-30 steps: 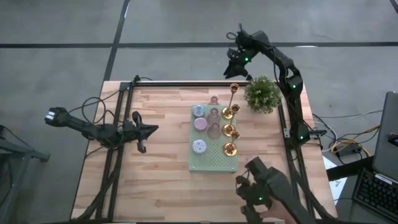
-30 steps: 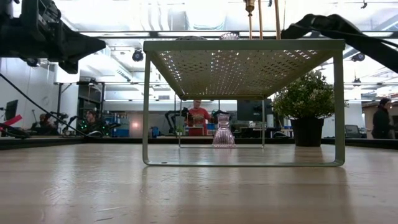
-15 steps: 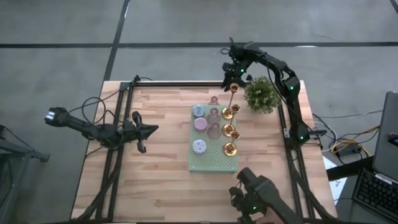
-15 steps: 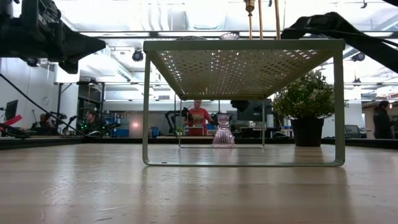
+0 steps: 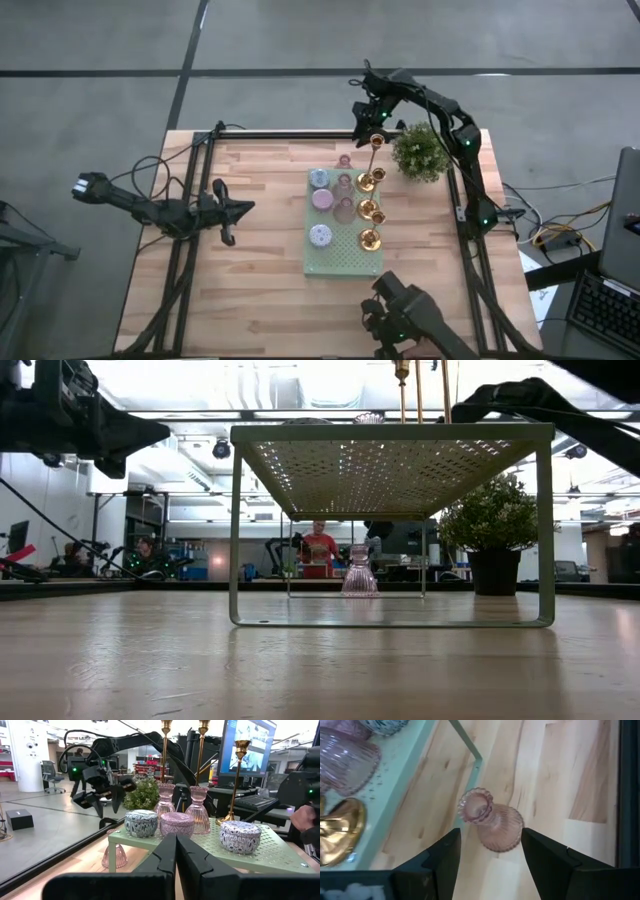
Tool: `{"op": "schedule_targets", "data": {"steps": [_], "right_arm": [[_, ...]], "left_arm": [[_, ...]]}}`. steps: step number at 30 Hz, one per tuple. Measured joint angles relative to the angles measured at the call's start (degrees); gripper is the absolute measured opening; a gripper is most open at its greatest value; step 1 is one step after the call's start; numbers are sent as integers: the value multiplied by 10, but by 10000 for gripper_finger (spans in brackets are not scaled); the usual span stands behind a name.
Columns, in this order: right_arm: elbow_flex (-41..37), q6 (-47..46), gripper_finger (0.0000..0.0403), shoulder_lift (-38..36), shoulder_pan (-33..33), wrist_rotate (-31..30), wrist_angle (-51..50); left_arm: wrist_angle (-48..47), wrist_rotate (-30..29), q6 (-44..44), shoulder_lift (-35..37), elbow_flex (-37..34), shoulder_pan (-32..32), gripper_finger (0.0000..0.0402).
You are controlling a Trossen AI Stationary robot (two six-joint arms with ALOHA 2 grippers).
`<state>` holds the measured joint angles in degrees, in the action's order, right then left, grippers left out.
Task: Pick & Place candle stick holders
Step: Put the purple vase on the shelf aligned with the other purple vase
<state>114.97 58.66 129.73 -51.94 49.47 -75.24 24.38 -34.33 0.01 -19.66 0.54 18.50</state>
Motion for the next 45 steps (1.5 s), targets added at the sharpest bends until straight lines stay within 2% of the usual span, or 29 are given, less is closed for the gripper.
{"op": "schedule_targets", "data": {"steps": [11,28,40,45], "right_arm": [[-31,-27,203,0,12,-2,90],[-62,-68,203,0,52,-17,142],[-70,-78,201,-3,64,-90,168],[-74,-75,177,-3,69,-97,172]], "left_arm": [[0,0,0,0,0,0,16],[0,0,0,0,0,0,14],[0,0,0,0,0,0,17],[0,0,0,0,0,0,14]]}}
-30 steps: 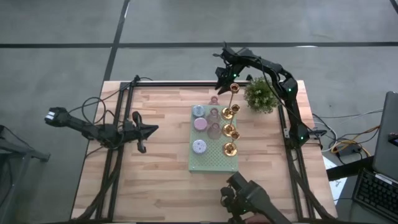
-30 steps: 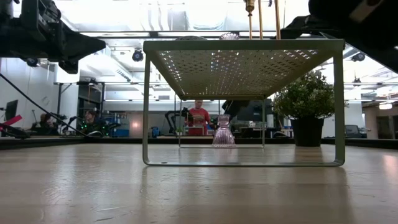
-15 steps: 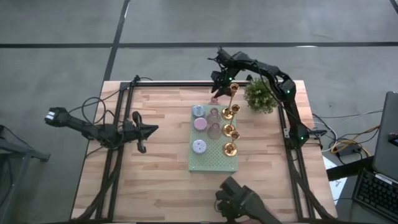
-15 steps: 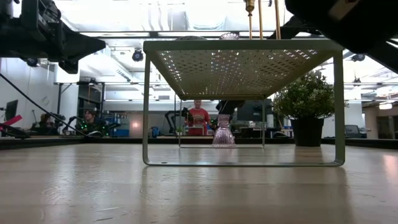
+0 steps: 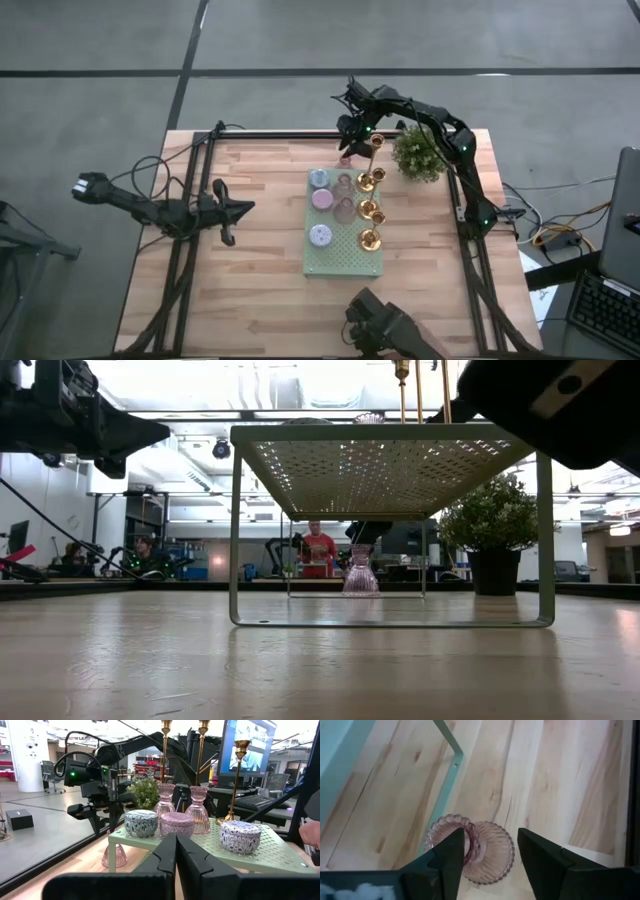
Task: Pick & Place candle stick holders
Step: Put the purple vase on the shelf aligned with the other purple vase
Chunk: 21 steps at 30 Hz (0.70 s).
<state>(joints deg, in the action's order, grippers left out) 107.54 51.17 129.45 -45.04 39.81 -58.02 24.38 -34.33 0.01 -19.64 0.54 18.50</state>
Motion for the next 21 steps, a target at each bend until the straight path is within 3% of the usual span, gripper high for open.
{"op": "schedule_targets", "data": {"steps": [15,21], "right_arm": [[-1,24,28,-1,6,-39,-3],[-2,24,20,-2,5,-42,-2]], "left_arm": [[0,0,0,0,0,0,16],[0,0,0,0,0,0,14]]}}
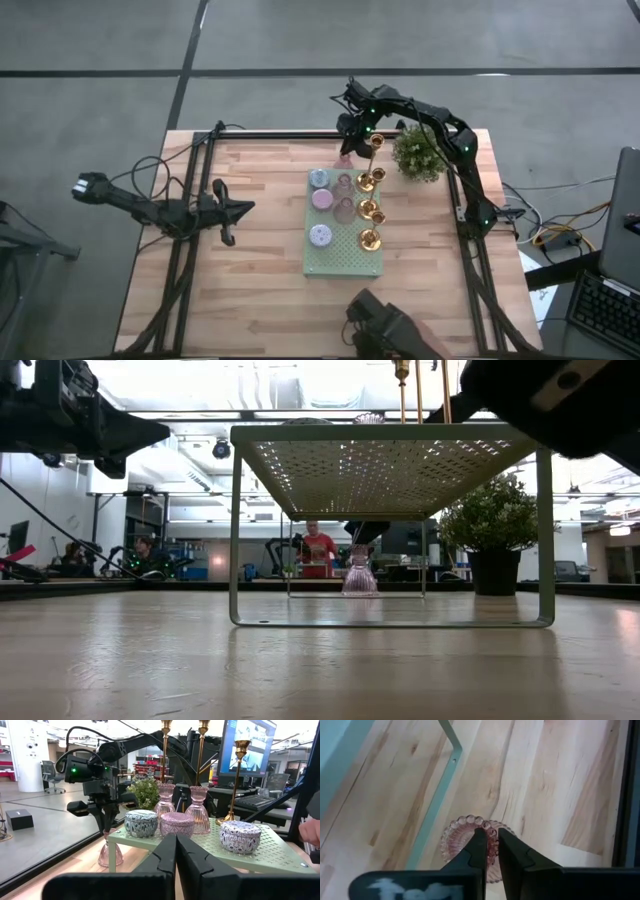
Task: Pick & Place candle stick holders
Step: Put the purple vase on the shelf aligned with the other purple vase
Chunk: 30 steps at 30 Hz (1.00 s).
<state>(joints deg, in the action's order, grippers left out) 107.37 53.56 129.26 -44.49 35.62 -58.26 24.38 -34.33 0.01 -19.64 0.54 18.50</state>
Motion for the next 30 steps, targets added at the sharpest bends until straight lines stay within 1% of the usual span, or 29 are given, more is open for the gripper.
{"op": "schedule_targets", "data": {"steps": [4,12,19,30], "right_arm": [[-2,-4,20,-13,0,-8,2],[-3,-7,17,-48,-3,-52,5],[-3,-19,16,-48,-5,-43,4],[-3,-14,9,-50,-6,-35,-7]], "left_arm": [[0,0,0,0,0,0,14],[0,0,0,0,0,0,16],[0,0,0,0,0,0,17],[0,0,0,0,0,0,14]]}}
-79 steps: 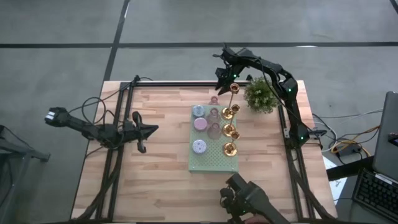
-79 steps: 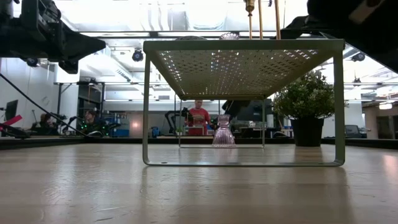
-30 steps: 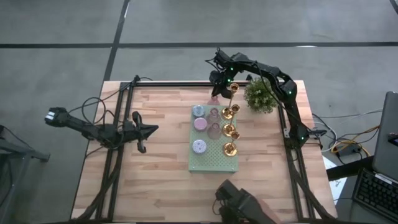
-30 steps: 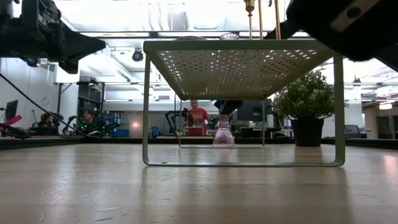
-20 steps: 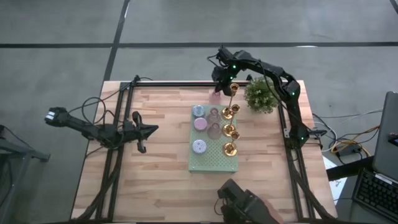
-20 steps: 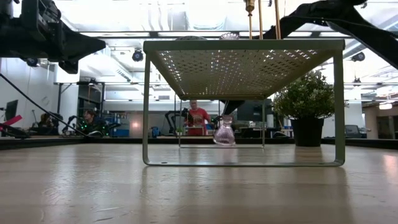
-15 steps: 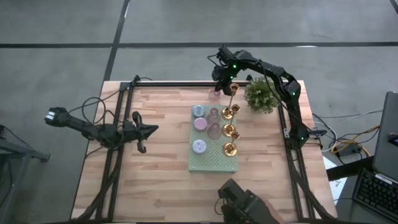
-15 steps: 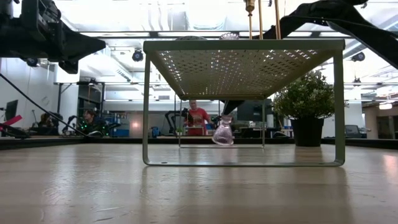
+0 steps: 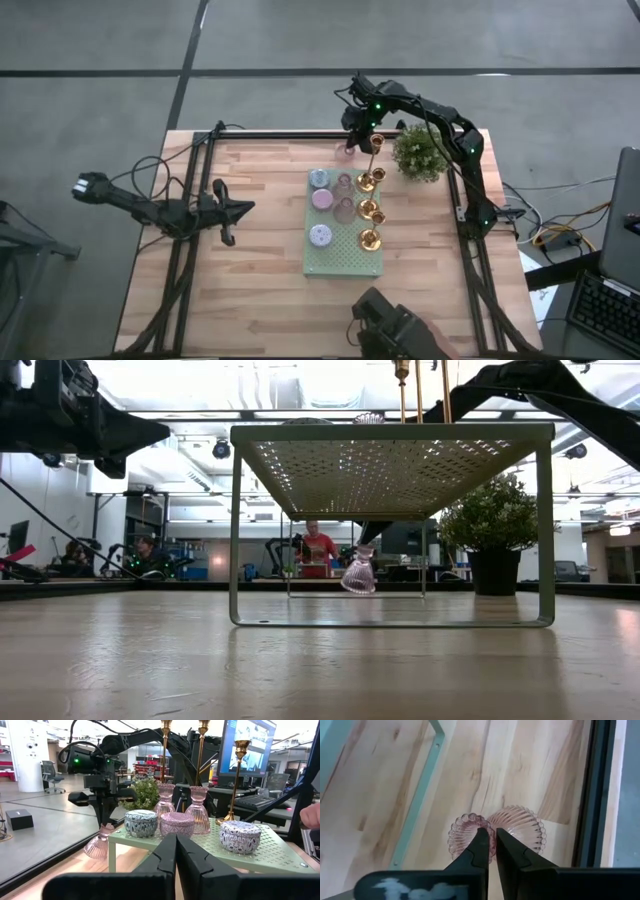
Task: Pick & Place candle stick holders
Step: Put the purple vase on the shelf aligned with the other purple vase
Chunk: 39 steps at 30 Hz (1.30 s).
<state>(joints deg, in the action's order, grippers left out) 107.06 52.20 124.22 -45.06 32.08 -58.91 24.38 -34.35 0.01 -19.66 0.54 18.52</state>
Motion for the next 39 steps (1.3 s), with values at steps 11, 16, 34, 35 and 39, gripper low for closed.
{"op": "schedule_targets", "data": {"steps": [11,16,34,35,39], "right_arm": [[25,12,9,-4,-1,3,-31],[54,15,8,-4,-9,3,-62],[230,-25,8,-6,-42,-8,-243],[239,-31,8,-6,-44,-8,-250],[273,-61,8,-7,-53,-8,-280]], "left_arm": [[0,0,0,0,0,0,17],[0,0,0,0,0,0,14],[0,0,0,0,0,0,17],[0,0,0,0,0,0,17],[0,0,0,0,0,0,14]]}}
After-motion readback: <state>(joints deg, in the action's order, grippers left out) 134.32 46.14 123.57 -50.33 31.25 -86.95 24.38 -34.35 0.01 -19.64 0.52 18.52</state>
